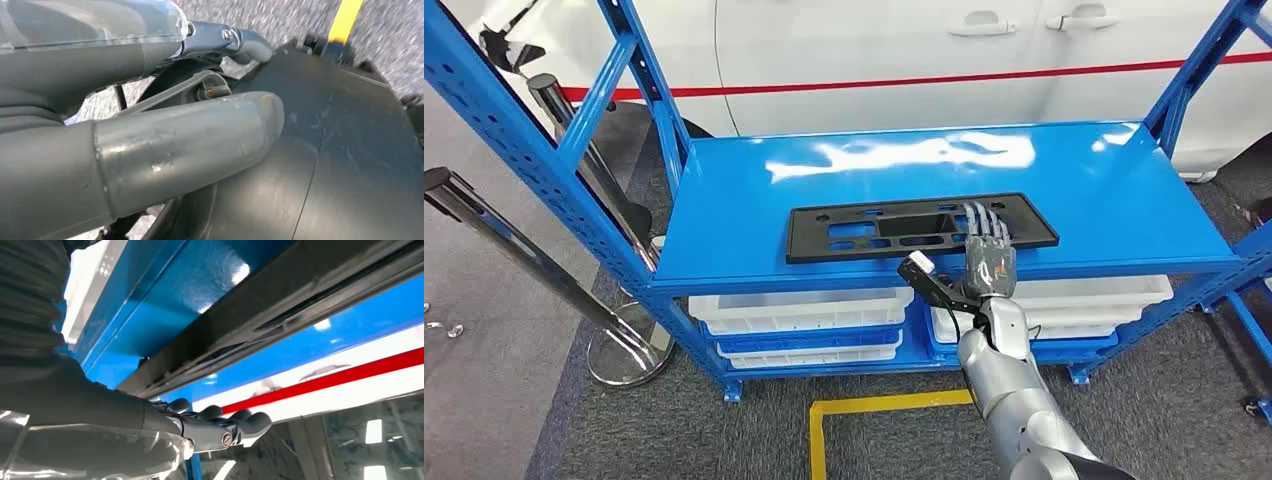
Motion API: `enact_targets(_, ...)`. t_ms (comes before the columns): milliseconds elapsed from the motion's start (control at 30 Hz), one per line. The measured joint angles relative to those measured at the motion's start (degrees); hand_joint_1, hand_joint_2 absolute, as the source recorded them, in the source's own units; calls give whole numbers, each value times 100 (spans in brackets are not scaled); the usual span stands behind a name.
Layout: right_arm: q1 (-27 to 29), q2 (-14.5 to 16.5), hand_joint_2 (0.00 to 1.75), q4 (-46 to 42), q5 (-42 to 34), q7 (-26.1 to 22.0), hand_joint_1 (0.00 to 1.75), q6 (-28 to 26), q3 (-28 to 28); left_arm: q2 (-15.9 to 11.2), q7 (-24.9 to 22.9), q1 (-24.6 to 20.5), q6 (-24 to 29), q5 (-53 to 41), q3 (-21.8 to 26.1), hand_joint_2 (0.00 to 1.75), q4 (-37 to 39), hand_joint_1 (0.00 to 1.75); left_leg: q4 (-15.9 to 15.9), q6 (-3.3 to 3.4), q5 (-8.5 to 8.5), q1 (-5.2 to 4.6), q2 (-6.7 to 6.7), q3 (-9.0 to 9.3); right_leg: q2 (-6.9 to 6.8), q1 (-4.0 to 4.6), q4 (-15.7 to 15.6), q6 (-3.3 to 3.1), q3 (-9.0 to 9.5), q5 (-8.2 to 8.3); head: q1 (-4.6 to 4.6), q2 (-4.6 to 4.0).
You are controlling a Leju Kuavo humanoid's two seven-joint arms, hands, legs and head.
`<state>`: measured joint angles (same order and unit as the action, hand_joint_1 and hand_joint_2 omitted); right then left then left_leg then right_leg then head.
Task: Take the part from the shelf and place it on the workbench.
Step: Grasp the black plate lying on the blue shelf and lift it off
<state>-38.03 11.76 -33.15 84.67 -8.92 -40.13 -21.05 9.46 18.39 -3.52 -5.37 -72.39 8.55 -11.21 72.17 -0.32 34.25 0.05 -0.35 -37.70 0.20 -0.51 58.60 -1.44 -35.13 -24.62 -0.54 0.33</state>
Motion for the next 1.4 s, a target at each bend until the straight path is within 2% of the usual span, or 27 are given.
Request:
enact_targets(67, 9, 0, 175, 7, 0, 1, 0, 0, 0, 0, 7, -16, 2, 2, 0, 0, 0, 0, 92, -5, -56, 1, 0, -94, 4, 4, 2, -1, 26, -21, 0, 0)
enact_targets(100, 17, 0, 175, 13, 0, 1, 0, 0, 0, -1, 10, -26, 3, 3, 0, 0, 0, 0, 69, -6, -167, 2, 0, -129, 9, 7, 5, 0, 53, -42, 1, 0)
enact_targets(133, 24, 1, 175, 19, 0, 2, 0, 0, 0, 1, 8, -30, 2, 0, 0, 0, 0, 0, -158, 1, -363, 3, 1, -60, 15, 8, 8, 7, 81, -60, 0, 0)
enact_targets(167, 30, 1, 175, 22, 0, 3, 0, 1, 0, 1, 4, -24, -2, -4, -1, 0, 0, 0, -526, 15, -594, 5, 6, 83, 20, 9, 12, 19, 106, -77, 1, 0)
enact_targets(233, 35, -1, 175, 22, 0, 6, 0, 1, 0, 3, -2, -4, -10, -12, -3, 0, 0, 0, -1176, 63, -844, -9, 16, 341, 26, 27, 22, 66, 116, -101, 2, 0)
enact_targets(267, 35, -2, 175, 22, 0, 8, 0, 1, 0, 4, 2, 3, -12, -14, -5, 0, 0, 0, -1333, 94, -865, -20, 19, 397, 31, 34, 25, 95, 107, -106, 2, 0)
enact_targets(400, 38, -11, 175, 16, 0, 26, 0, 0, -1, 14, 14, 12, -14, -23, -25, 0, 0, 0, -1448, 245, -852, -24, 32, 472, 40, 17, 90, 230, 88, -166, 4, 0)
enact_targets(467, 43, -17, 175, 11, -2, 28, 0, 0, -2, 22, 15, 17, -16, -27, -33, 0, 0, 0, -1495, 304, -878, -8, 60, 534, 21, 11, 533, 269, -125, -407, 5, 0)
enact_targets(533, 55, -19, 175, 12, -11, 20, 0, 1, -2, 21, 20, 19, -19, -22, -34, 0, 0, 0, -1492, 332, -873, -14, 87, 537, 14, 7, 1262, 292, -525, -716, 5, 0)
enact_targets(567, 71, -19, 175, 12, -19, 17, 0, 1, -3, 20, 30, 20, -21, -19, -33, 0, 0, 0, -1490, 336, -865, -15, 93, 539, 12, 1, 1517, 302, -678, -770, 6, 0)
enact_targets(600, 86, -20, 175, 12, -25, 17, 0, 1, -4, 20, 44, 22, -23, -15, -33, 0, 0, 0, -1485, 336, -854, -15, 94, 545, 11, -7, 1579, 308, -738, -716, 5, 0)
enact_targets(633, 98, -20, 175, 12, -28, 14, 0, 1, -5, 20, 60, 24, -25, -13, -33, 0, 0, 0, -1477, 328, -840, -12, 92, 557, 10, -15, 1416, 309, -681, -559, 7, 0)
enact_targets(700, 107, -18, 175, 5, -55, -25, 0, 0, -16, 20, 81, 25, -32, -14, -33, 0, 0, 0, -1449, 288, -800, -10, 91, 582, 13, -25, 675, 292, -349, -164, 7, 0)
enact_targets(733, 113, -3, 175, -17, -84, -78, 0, 0, -38, 21, 83, 22, -36, -15, -33, 0, 0, 0, -1428, 259, -771, -18, 94, 578, 12, -20, 348, 275, -195, -37, 6, 0)
enact_targets(767, 127, 13, 175, -54, -114, -150, 0, 0, -75, 21, 83, 20, -40, -15, -33, 0, 0, 0, -1413, 229, -745, -27, 97, 570, 12, -16, 146, 253, -98, 17, 5, 0)
enact_targets(867, 183, 86, 175, -182, -154, -363, 0, 1, -217, 19, 84, 15, -45, -16, -33, 0, 0, 0, -1399, 145, -704, -39, 100, 555, 1, -11, 52, 165, -51, 16, 5, 0)
enact_targets(933, 201, 137, 175, -235, -146, -434, 0, 2, -282, 16, 90, 14, -42, -18, -33, 0, 0, 0, -1201, 86, -580, -33, 90, 482, -18, -30, 17, 98, -34, 32, 3, 0)
enact_targets(967, 207, 159, 175, -255, -139, -455, 0, 2, -308, 13, 97, 11, -37, -19, -32, 0, 0, 0, -949, 59, -435, -27, 85, 370, -31, -38, 4, 70, -29, 40, 1, 0)
enact_targets(1033, 217, 189, 175, -272, -129, -478, 0, 2, -358, 9, 121, -7, -23, -17, -31, 0, 0, 0, -236, 18, -76, -13, 79, 34, -49, -30, 3, 44, -37, 41, -1, 0)
enact_targets(1067, 218, 203, 175, -274, -126, -504, 0, 2, -380, 6, 132, -23, -17, 3, -30, 0, 0, 0, 52, 5, 30, -7, 77, -97, -54, -27, 4, 43, -40, 42, 0, 0)
enact_targets(1100, 218, 222, 175, -274, -124, -543, 0, 3, -394, 5, 137, -47, -22, 44, -27, 0, 0, 0, 176, -4, 37, 0, 75, -146, -56, -26, 6, 45, -41, 44, 1, 0)
enact_targets(1133, 214, 246, 175, -274, -116, -583, 0, 3, -403, 4, 122, -86, -47, 104, -13, 0, 0, 0, 76, -10, -68, 14, 75, -85, -56, -27, 10, 51, -42, 47, 1, 0)
enact_targets(1200, 192, 343, 175, -302, -73, -586, 0, 3, -407, 10, 48, -175, -198, 174, 26, 0, 0, 0, -597, -21, -430, 57, 79, 257, -43, -28, 34, 73, -48, 55, 2, 0)
enact_targets(1267, 150, 478, 175, -408, -5, -452, 0, 2, -407, 56, -80, -277, -449, 29, 25, 0, 0, 0, -1182, 14, -637, 57, 56, 519, -24, -20, 77, 135, -76, 52, 3, 0)
enact_targets(1300, 127, 538, 175, -474, 24, -376, 0, 2, -408, 93, -153, -331, -560, -92, -6, 0, 0, 0, -1296, 52, -656, 38, 34, 556, -22, -21, 90, 181, -90, 50, 4, 0)
enact_targets(1400, 87, 631, 175, -603, 11, -319, 0, 2, -409, 240, -359, -459, -708, -302, -120, 0, 0, 0, -1338, 196, -704, -17, -18, 558, -42, -67, 114, 317, -106, 41, 4, 0)
